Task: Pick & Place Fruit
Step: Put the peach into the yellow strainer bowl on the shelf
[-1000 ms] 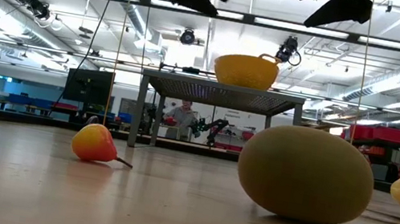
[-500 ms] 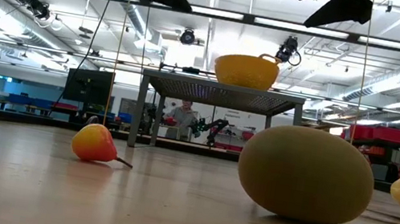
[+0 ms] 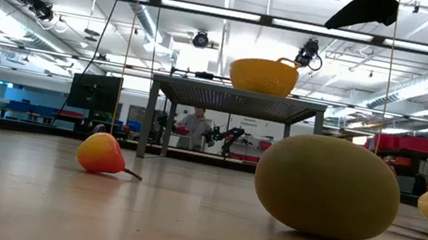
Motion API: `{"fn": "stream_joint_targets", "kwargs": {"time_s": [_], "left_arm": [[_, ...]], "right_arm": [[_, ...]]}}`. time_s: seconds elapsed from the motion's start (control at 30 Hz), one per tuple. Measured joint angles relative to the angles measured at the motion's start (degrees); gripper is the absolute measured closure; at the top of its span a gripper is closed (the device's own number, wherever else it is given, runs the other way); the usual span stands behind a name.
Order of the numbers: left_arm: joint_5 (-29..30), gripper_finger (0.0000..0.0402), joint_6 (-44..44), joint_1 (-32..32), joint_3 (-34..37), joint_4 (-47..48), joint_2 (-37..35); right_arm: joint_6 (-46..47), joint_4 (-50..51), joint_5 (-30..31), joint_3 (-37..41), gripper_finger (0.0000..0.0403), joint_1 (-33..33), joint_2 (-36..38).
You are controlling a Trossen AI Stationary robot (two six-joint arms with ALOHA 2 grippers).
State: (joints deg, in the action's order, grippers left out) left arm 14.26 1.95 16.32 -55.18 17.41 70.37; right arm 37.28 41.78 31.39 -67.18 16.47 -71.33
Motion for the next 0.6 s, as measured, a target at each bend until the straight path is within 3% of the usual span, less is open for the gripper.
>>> {"fn": "stream_joint_targets", "kwargs": {"time_s": [0.6], "left_arm": [[4.85, 0.0055, 9.01, 9.88, 0.00, 5.88, 0.00]], "right_arm": [[1.21, -0.02, 0.04, 0.00, 0.0071, 0.00, 0.00]]}}
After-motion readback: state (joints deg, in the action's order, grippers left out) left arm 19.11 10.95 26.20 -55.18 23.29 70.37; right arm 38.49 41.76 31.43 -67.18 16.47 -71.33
